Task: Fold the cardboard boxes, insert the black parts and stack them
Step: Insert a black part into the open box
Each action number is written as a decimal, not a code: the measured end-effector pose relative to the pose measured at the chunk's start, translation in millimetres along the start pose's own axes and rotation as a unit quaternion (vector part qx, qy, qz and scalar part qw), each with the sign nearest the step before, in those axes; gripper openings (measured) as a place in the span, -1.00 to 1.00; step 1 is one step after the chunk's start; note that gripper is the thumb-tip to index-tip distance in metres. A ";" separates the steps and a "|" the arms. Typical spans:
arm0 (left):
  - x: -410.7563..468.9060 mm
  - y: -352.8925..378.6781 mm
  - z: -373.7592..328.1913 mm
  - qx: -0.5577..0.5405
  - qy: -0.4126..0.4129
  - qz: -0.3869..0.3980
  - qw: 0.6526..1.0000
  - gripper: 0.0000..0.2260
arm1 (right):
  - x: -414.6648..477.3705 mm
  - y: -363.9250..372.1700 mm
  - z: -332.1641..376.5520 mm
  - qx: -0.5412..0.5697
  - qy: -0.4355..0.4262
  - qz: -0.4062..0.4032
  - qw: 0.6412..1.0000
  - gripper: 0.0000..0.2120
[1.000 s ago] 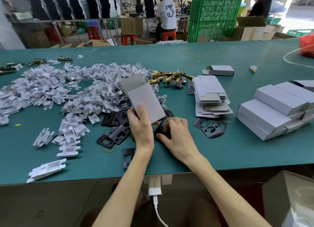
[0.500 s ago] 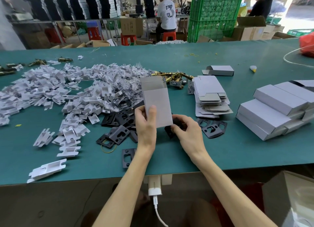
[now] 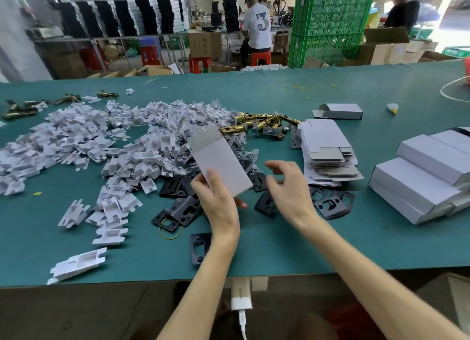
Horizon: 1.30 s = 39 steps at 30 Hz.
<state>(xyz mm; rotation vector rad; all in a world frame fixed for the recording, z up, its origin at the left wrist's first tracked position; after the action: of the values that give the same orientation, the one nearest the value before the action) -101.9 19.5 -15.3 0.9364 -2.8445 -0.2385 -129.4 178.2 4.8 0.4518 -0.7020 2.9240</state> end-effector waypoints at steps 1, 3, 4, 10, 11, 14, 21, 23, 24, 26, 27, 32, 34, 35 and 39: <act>0.1 1.0 0.5 0.001 0.000 0.005 1.000 -0.85 | 18.4 1.6 -0.9 -0.018 0.007 0.008 1.000 -0.65; 0.1 3.1 1.1 0.005 0.001 0.020 1.000 -0.87 | 60.0 7.8 -3.2 -0.083 0.015 0.030 0.996 -0.59; 0.0 3.9 1.6 0.006 0.002 0.024 1.000 -0.87 | 81.2 10.9 -4.9 -0.120 0.017 0.040 0.992 -0.58; 2.3 8.4 9.6 0.015 -0.010 0.030 0.999 -0.87 | 185.2 14.6 -18.1 -0.279 -0.015 0.041 0.959 -0.53; 2.4 9.2 11.2 0.016 -0.013 0.034 0.999 -0.86 | 197.4 16.4 -19.9 -0.298 -0.028 0.052 0.953 -0.48; 2.1 10.4 13.7 0.035 -0.020 0.045 0.998 -0.81 | 225.2 25.6 -27.7 -0.353 -0.043 0.103 0.929 -0.34; 2.1 13.1 13.5 0.060 -0.015 0.056 0.996 -0.71 | 237.2 30.2 -30.3 -0.484 -0.092 0.114 0.863 -0.71; 2.6 13.5 13.8 0.059 -0.014 0.063 0.996 -0.70 | 231.5 25.8 -24.7 -0.495 -0.110 0.096 0.856 -0.76; 2.8 13.6 14.0 0.058 -0.015 0.068 0.996 -0.69 | 227.3 23.0 -21.8 -0.492 -0.111 0.087 0.859 -0.78; 5.0 13.0 14.4 0.057 -0.012 0.079 0.995 -0.69 | 216.9 18.9 -13.0 -0.467 -0.115 0.071 0.874 -0.83; 5.0 12.9 13.6 0.057 -0.006 0.086 0.995 -0.69 | 210.3 15.2 -6.9 -0.451 -0.122 0.064 0.882 -0.83; 3.3 13.9 8.4 0.046 0.026 0.114 0.992 -0.75 | 177.2 -23.3 35.0 -0.288 -0.125 0.014 0.949 -0.83; 2.2 16.0 8.1 0.039 0.027 0.140 0.989 -0.81 | 161.8 -43.7 56.1 -0.173 -0.117 0.006 0.978 -0.84; 1.5 18.0 8.6 0.038 0.026 0.161 0.986 -0.85 | 152.2 -53.0 67.2 -0.126 -0.121 0.006 0.985 -0.81; 0.3 22.5 9.0 0.058 0.028 0.211 0.975 -0.88 | 110.7 -86.0 109.8 -0.017 -0.170 -0.022 0.985 -0.82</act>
<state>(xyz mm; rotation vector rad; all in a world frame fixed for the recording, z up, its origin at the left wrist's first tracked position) -116.7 38.2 -19.8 0.3280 -2.9392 0.0017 -191.6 207.4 169.0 0.9659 -0.7642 2.8162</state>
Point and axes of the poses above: each hand's wrist, its own x-axis towards the middle knuckle, its own y-axis out of the palm, z = x × y, the point moved 5 cm from there along x, towards the middle knuckle, and after that the axes turned 7 degrees about x, right-handed, at the moved point
